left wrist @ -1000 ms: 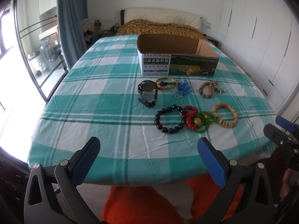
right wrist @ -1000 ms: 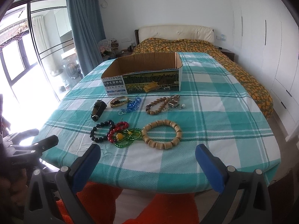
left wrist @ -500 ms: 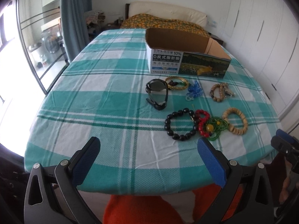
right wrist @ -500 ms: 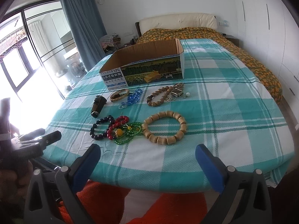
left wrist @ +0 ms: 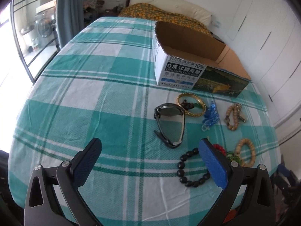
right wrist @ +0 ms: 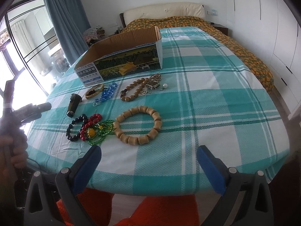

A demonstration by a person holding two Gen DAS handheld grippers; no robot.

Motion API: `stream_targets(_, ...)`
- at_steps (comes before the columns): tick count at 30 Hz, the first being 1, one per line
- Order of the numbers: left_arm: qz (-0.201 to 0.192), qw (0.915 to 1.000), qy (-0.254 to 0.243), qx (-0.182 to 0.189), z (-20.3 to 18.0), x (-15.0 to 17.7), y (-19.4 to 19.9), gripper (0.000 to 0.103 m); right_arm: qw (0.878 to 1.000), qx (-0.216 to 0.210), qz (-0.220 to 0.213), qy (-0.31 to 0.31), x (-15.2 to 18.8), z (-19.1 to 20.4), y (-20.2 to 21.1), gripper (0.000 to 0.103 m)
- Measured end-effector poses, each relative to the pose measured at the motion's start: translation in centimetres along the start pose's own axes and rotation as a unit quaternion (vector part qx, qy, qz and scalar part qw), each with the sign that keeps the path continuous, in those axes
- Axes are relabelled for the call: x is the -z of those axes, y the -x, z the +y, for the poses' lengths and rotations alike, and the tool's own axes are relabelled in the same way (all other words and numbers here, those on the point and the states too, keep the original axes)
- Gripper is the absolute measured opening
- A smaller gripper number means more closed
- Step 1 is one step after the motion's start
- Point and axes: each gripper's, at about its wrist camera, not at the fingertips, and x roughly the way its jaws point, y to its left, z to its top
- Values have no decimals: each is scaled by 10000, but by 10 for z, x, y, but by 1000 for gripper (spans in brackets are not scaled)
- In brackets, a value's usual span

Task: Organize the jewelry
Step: 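Grasp the black sunglasses with the left tool while the right tool grasps the wooden bead bracelet, then carry both items into the cardboard box and open both tools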

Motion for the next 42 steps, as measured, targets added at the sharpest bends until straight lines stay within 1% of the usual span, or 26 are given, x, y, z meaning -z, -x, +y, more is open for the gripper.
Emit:
stream_targets(3, 118, 9998, 32, -174, 5, -10, -20, 102, 10000, -9, -9, -18, 0, -4, 2, 103)
stream_targets(6, 267, 9991, -48, -327, 5, -17, -41, 100, 9998, -54, -171, 80, -9, -8, 3, 103)
stream_targets(9, 375, 9980, -231, -459, 0, -21, -57, 94, 9994, -28, -247, 245, -24, -13, -8, 103)
stream_targets(10, 419, 9975, -279, -499, -1, -22, -62, 91, 9993, -56, -210, 315, -29, -15, -15, 103)
stream_targets(11, 462, 9970, -309, -545, -2, -22, -67, 87, 9991, -69, -56, 408, -34, -15, -26, 103)
stream_targets(13, 579, 9957, -349, -627, -4, -21, -76, 81, 9982, -133, 297, 513, -42, -13, -48, 90)
stream_targets(14, 510, 9951, -426, -731, -7, -21, -76, 79, 9968, -176, 473, 613, -45, -11, -60, 75)
stream_targets(15, 499, 9947, -488, -759, -10, -20, -76, 77, 9950, -183, 674, 720, -47, -9, -75, 64)
stream_targets(16, 484, 9945, -542, -749, -13, -19, -75, 72, 9928, -146, 851, 826, -49, -7, -88, 60)
stream_targets(17, 475, 9945, -600, -717, -17, -18, -74, 65, 9908, -111, 965, 941, -49, -5, -97, 54)
stream_targets(18, 464, 9943, -669, -689, -21, -17, -72, 60, 9887, -56, 1042, 1077, -49, -1, -105, 47)
stream_targets(19, 452, 9941, -746, -652, -25, -16, -70, 49, 9873, 57, 941, 1278, -50, 5, -106, 35)
stream_targets(20, 452, 9938, -822, -589, -28, -15, -69, 35, 9848, 118, 998, 1419, -51, 9, -108, 24)
stream_targets(21, 455, 9934, -906, -531, -32, -14, -68, 25, 9837, 79, 1052, 1453, -52, 11, -108, 15)
stream_targets(22, 475, 9929, -982, -479, -35, -13, -68, 11, 9834, 4, 1120, 1430, -53, 12, -107, 15)
stream_targets(24, 530, 9923, -1030, -447, -38, -15, -67, 10, 9837, -33, 1076, 1441, -58, 15, -99, 15)
stream_targets(27, 536, 9946, -879, -146, -32, -22, -55, 8, 9864, -206, 823, 1408, -72, 22, -70, 15)
stream_targets(32, 291, 9964, -793, 44, -33, -38, -22, 8, 9857, -239, 401, 1617, -100, 36, -28, 15)
stream_targets(35, 150, 9970, -739, 163, -35, -48, -2, 8, 9852, -207, 195, 1693, -118, 41, -13, 15)
stream_targets(38, 24, 9973, -666, 300, -35, -64, 9, 8, 9853, -274, 49, 1687, -140, 47, -5, 15)
stream_targets(42, -112, 9971, -601, 450, -39, -96, 16, 8, 9847, -363, -171, 1694, -171, 55, 0, 15)
